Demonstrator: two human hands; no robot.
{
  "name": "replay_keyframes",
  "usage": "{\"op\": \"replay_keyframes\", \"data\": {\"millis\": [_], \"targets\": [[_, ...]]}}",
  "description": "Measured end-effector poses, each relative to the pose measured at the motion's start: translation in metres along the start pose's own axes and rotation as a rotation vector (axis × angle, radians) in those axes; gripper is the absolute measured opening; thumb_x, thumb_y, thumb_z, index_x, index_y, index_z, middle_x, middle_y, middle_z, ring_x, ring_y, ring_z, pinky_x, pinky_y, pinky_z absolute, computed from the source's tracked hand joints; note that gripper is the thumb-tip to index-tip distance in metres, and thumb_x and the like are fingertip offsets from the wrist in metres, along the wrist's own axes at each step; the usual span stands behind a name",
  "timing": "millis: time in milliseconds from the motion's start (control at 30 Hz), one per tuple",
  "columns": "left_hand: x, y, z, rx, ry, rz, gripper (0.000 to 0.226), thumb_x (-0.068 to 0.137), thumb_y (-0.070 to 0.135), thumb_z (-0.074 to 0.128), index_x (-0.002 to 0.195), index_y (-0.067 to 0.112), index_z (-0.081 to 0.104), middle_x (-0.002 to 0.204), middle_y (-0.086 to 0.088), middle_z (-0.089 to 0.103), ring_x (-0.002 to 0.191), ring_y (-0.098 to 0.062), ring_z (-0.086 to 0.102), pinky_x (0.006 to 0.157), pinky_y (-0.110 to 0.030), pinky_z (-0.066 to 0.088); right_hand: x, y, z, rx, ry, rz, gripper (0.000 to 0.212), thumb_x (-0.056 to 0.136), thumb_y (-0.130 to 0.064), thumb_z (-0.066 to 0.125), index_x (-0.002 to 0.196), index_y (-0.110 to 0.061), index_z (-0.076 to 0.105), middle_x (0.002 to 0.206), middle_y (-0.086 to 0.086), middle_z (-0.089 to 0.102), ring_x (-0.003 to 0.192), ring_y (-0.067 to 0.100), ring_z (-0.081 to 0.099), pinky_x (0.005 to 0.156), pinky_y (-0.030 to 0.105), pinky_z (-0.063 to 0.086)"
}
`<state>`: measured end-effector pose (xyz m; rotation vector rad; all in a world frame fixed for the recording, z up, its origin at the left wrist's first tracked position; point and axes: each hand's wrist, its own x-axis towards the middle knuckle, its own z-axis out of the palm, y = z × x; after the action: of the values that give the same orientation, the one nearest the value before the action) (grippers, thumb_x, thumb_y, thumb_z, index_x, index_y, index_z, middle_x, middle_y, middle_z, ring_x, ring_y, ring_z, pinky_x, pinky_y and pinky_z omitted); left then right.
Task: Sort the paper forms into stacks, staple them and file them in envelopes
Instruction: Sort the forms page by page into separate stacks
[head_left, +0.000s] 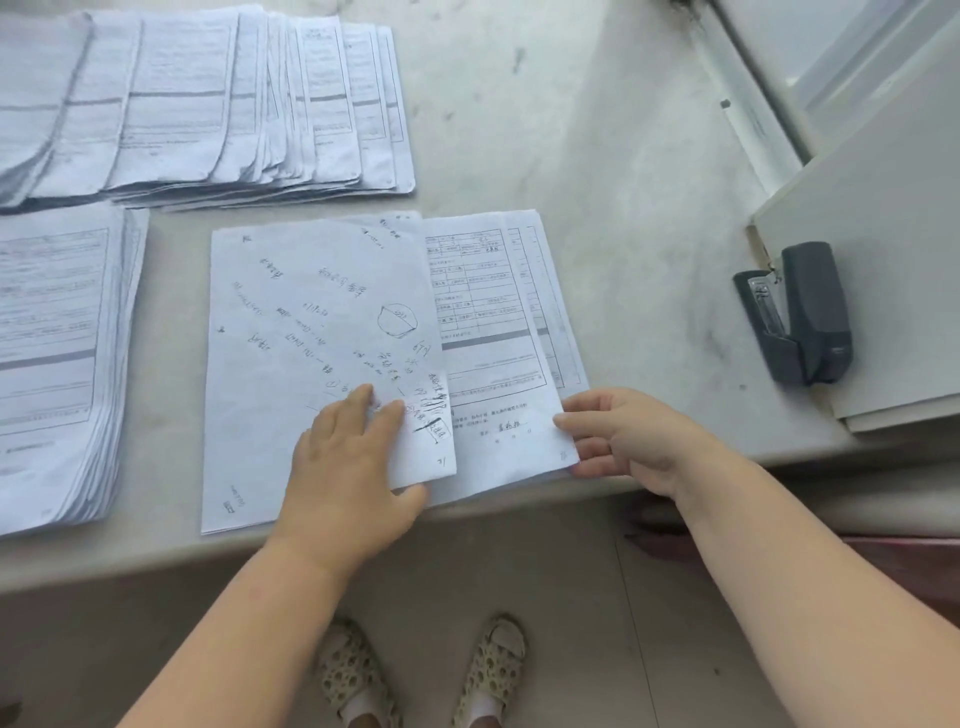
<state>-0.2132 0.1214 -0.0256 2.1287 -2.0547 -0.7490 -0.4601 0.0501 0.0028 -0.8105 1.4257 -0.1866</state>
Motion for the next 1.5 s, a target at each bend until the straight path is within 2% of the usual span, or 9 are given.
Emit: {"op": "replay_keyframes", "data": {"millis": [100, 300, 533, 633, 867, 1067, 1233, 1367, 1500], "targets": [[-0.003, 0.022, 0.005, -0.125, 0.051, 0.196, 0.083, 0.07, 0.071, 0.043, 0.139, 0.025, 0.048, 0.153, 0.0, 0.032, 0.143, -0.018, 0.021, 0.118, -0.034, 0.014, -0.002, -0.002, -0.006, 0.027, -0.009, 0.01, 0.009, 0.093, -0.009, 0.062, 0.088, -0.013, 0.068, 0.075, -0.001, 0.073, 0.06, 0.008, 0.066, 0.058, 0.021, 0.055], [0.013, 0.054, 0.032, -0.394, 0.113, 0.268, 0.045, 0.077, 0.045, 0.071, 0.114, 0.019, 0.067, 0.121, 0.007, 0.063, 0.112, -0.005, 0.051, 0.094, 0.001, 0.023, 0.006, 0.0, 0.004, -0.033, 0.106, -0.118, 0.014, 0.09, -0.015, 0.068, 0.077, -0.012, 0.063, 0.053, -0.01, 0.061, 0.047, 0.002, 0.056, 0.049, 0.018, 0.046], [0.013, 0.047, 0.043, -0.49, 0.191, 0.183, 0.037, 0.092, 0.047, 0.042, 0.089, 0.02, 0.068, 0.081, 0.015, 0.064, 0.079, -0.005, 0.056, 0.072, -0.018, 0.042, 0.013, 0.004, -0.001, -0.072, 0.125, -0.157, 0.011, 0.091, -0.014, 0.065, 0.082, -0.009, 0.067, 0.057, -0.004, 0.058, 0.046, 0.003, 0.051, 0.048, 0.018, 0.045], [0.015, 0.047, 0.043, -0.518, 0.247, 0.147, 0.03, 0.092, 0.043, 0.041, 0.075, 0.024, 0.057, 0.07, 0.023, 0.054, 0.069, 0.003, 0.049, 0.063, -0.01, 0.034, 0.013, 0.006, -0.005, -0.089, 0.107, -0.148, 0.008, 0.091, -0.012, 0.065, 0.085, -0.007, 0.068, 0.07, 0.007, 0.06, 0.053, 0.009, 0.053, 0.049, 0.018, 0.047], [0.017, 0.051, 0.047, -0.593, 0.246, 0.011, 0.011, 0.079, 0.035, 0.058, 0.072, 0.028, 0.063, 0.074, 0.015, 0.063, 0.077, -0.006, 0.057, 0.068, -0.019, 0.041, 0.009, 0.007, -0.012, -0.04, 0.198, -0.158, 0.02, 0.096, -0.023, 0.058, 0.083, -0.01, 0.067, 0.067, 0.003, 0.064, 0.047, 0.008, 0.054, 0.048, 0.019, 0.046], [0.014, 0.057, 0.048, -0.45, 0.214, 0.074, 0.047, 0.089, 0.054, 0.035, 0.075, 0.022, 0.066, 0.085, 0.019, 0.064, 0.088, -0.001, 0.054, 0.07, -0.012, 0.038, -0.006, 0.022, -0.038, 0.094, 0.464, -0.193, 0.025, 0.099, -0.029, 0.052, 0.084, -0.013, 0.065, 0.065, 0.004, 0.062, 0.045, 0.01, 0.05, 0.044, 0.018, 0.041], [0.013, 0.058, 0.045, -0.353, 0.115, 0.151, 0.019, 0.093, 0.028, 0.057, 0.098, 0.017, 0.073, 0.111, 0.011, 0.065, 0.11, -0.011, 0.056, 0.087, -0.014, 0.034, -0.023, 0.016, -0.028, 0.116, 0.469, -0.241, 0.025, 0.1, -0.026, 0.051, 0.084, -0.012, 0.065, 0.063, 0.003, 0.061, 0.046, 0.01, 0.049, 0.045, 0.019, 0.041], [-0.015, 0.049, 0.019, -0.296, 0.08, 0.346, 0.032, 0.09, 0.035, 0.05, 0.106, 0.016, 0.071, 0.121, 0.003, 0.066, 0.127, -0.015, 0.049, 0.105, -0.009, 0.024, -0.034, 0.0, 0.018, 0.037, 0.377, -0.291, 0.021, 0.098, -0.019, 0.051, 0.086, -0.012, 0.067, 0.064, 0.001, 0.063, 0.052, 0.012, 0.053, 0.05, 0.021, 0.044], [-0.052, -0.015, -0.015, -0.369, 0.177, 0.307, 0.029, 0.089, 0.027, 0.049, 0.106, 0.015, 0.07, 0.12, 0.003, 0.065, 0.125, -0.011, 0.046, 0.107, -0.007, 0.024, -0.033, -0.019, 0.101, -0.094, 0.169, -0.284, 0.015, 0.094, -0.017, 0.056, 0.087, -0.012, 0.068, 0.067, 0.001, 0.066, 0.057, 0.013, 0.059, 0.056, 0.024, 0.05]]}}
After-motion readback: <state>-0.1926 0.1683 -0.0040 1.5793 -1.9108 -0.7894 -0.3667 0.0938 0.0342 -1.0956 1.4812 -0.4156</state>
